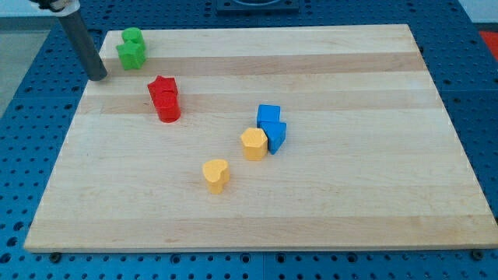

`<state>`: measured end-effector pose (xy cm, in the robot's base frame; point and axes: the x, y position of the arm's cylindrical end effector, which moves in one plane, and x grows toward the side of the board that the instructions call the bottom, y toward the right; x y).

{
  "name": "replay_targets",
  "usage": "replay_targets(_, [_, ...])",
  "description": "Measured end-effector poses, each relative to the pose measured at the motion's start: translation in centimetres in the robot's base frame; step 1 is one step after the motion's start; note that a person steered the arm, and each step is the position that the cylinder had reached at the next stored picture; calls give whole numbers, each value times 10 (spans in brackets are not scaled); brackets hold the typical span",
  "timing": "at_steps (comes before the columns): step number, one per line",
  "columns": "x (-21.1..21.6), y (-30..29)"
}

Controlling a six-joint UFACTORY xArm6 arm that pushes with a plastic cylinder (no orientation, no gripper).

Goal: Slide yellow heart slightly up

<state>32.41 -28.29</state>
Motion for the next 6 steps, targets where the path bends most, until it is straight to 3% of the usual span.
replay_targets(2, [170,4])
replay_targets(3, [237,43])
replay_targets(4, [278,109])
replay_targets(6, [276,283])
